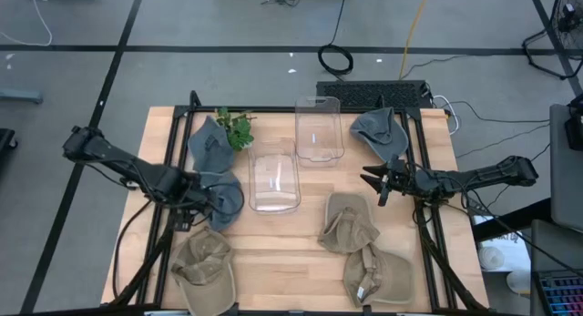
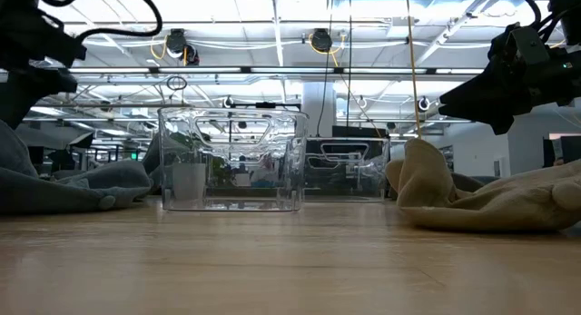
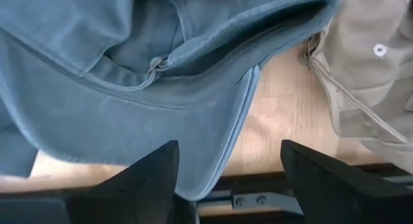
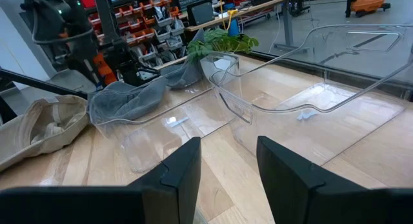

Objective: Pick & Place hat
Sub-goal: Put the bottom ash blue cap into the right transparent bin

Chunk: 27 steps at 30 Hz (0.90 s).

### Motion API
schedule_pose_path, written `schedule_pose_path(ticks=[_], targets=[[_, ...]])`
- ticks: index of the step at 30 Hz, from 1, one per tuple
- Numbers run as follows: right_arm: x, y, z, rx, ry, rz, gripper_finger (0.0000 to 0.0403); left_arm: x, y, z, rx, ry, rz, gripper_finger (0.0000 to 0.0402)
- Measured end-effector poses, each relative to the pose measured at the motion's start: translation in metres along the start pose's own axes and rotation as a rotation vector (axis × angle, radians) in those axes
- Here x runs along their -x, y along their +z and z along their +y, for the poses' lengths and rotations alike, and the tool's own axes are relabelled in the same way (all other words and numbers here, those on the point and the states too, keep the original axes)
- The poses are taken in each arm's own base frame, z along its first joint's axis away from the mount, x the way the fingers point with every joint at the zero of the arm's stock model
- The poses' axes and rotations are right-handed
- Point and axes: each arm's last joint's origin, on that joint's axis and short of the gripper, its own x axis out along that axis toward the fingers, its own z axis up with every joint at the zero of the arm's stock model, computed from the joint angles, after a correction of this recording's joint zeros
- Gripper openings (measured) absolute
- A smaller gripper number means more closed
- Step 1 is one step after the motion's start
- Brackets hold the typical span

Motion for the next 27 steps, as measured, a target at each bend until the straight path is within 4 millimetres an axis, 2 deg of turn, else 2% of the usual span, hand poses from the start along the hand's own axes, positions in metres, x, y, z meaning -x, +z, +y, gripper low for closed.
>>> schedule_pose_path(ticks=[6,9,14,27], targets=[[0.000,0.000,0.000,0.000,0.001,0.000,0.0141,-0.017,-0.001,0.000,-0.007,0.007,-0.007,0.0275],[0.000,0.000,0.000,0.000,0.001,0.000,0.0141,-0.018,-0.001,0.001,0.008,0.022,-0.011,0.0274],[0.000,0.000,0.000,0.000,0.000,0.000,0.0141,-0.018,0.003,0.003,0.131,0.115,-0.070,0.0271],[0.000,0.000,0.000,0.000,0.000,0.000,0.0141,-0.034,0.018,0.000,0.125,0.144,0.006,0.0239]])
